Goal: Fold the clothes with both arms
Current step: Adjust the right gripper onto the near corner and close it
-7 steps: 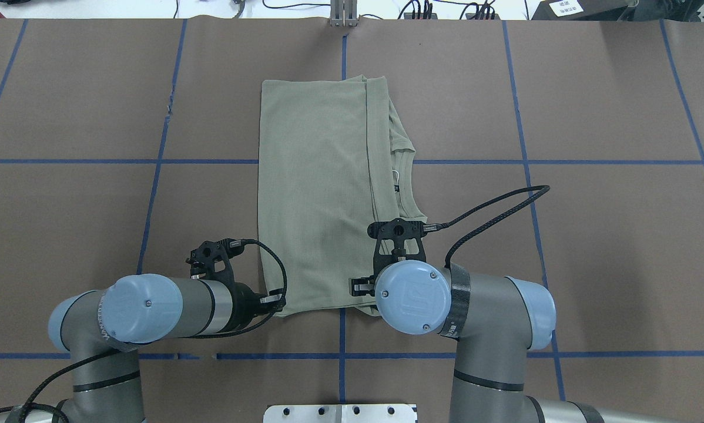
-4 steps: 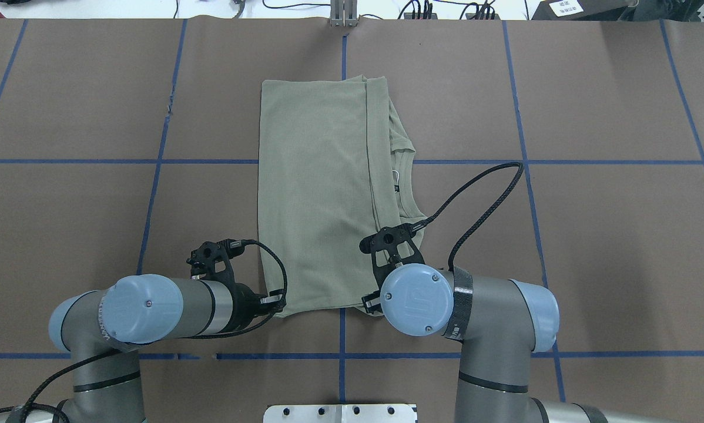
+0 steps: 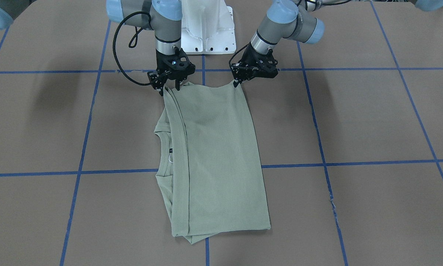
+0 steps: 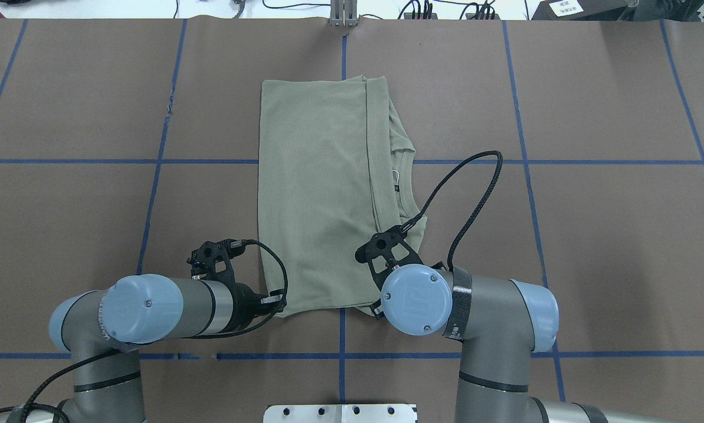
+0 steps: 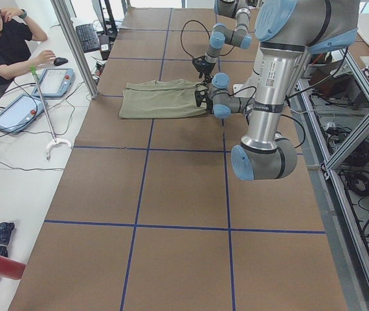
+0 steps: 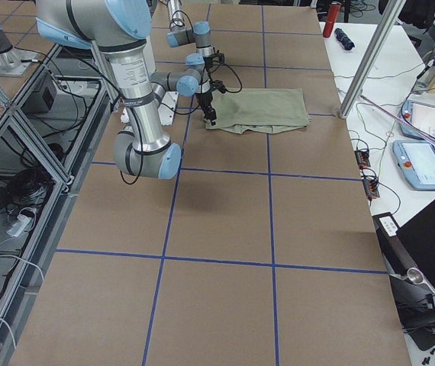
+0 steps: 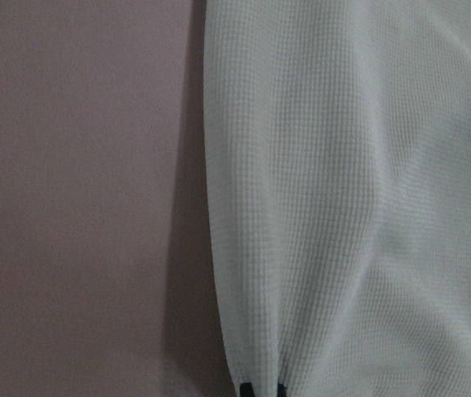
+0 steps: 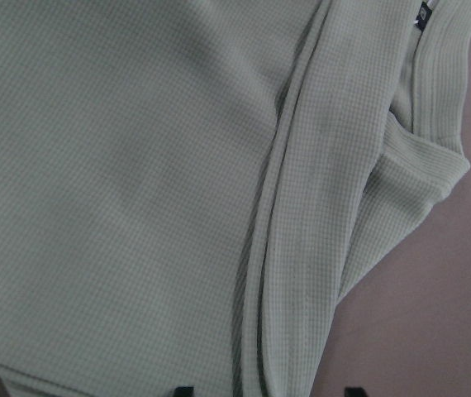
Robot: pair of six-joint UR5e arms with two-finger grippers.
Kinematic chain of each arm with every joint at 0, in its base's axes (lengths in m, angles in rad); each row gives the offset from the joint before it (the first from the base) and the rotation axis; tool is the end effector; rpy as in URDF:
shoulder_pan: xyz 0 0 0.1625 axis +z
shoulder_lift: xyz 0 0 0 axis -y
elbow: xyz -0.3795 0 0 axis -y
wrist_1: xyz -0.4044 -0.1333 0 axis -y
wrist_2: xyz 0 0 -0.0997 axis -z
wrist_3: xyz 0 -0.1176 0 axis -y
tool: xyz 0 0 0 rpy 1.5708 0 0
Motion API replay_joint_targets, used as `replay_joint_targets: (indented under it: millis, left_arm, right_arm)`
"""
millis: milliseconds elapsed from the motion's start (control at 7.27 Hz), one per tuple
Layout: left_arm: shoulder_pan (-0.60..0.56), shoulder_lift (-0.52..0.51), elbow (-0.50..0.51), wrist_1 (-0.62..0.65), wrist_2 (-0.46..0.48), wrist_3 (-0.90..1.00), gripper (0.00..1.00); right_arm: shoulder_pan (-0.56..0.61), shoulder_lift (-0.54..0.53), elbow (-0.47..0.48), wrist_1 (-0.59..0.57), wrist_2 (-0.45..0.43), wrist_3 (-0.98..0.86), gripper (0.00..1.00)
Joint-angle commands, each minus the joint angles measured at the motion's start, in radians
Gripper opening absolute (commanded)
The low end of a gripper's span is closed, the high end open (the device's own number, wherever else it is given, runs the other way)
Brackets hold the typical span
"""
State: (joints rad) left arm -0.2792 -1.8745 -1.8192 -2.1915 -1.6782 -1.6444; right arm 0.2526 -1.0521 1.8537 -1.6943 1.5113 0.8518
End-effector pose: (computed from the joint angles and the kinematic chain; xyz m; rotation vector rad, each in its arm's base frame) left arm 0.5476 -0.2825 0.2659 0.0260 1.1785 -0.2482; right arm -0.5659 -0.2910 0.2304 0.3701 -0.5774 -0.4280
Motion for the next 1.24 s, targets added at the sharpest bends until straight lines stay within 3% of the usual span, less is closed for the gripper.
replay_joint_targets:
  millis: [0, 275, 825, 1100]
  left_arm:
    - [-0.002, 0.0, -0.003, -0.001, -0.002, 0.0, 0.0]
    - [-0.002, 0.0, -0.003, -0.001, 0.0, 0.0, 0.0]
    - [0.0, 0.0, -0.002, -0.001, -0.002, 0.0, 0.0]
    - [0.0, 0.0, 0.0, -0.001, 0.0, 0.0, 0.0]
  right_arm:
    - [-0.001, 0.001, -0.001, -0.001, 0.003, -0.008, 0.36]
    - [-0.001, 0.001, -0.001, -0.001, 0.003, -0.008, 0.0]
    - [0.028, -0.005, 0.022, -0.015, 0.006, 0.003, 0.0]
    - [0.031, -0.105, 0.086, -0.015, 0.048, 0.096, 0.0]
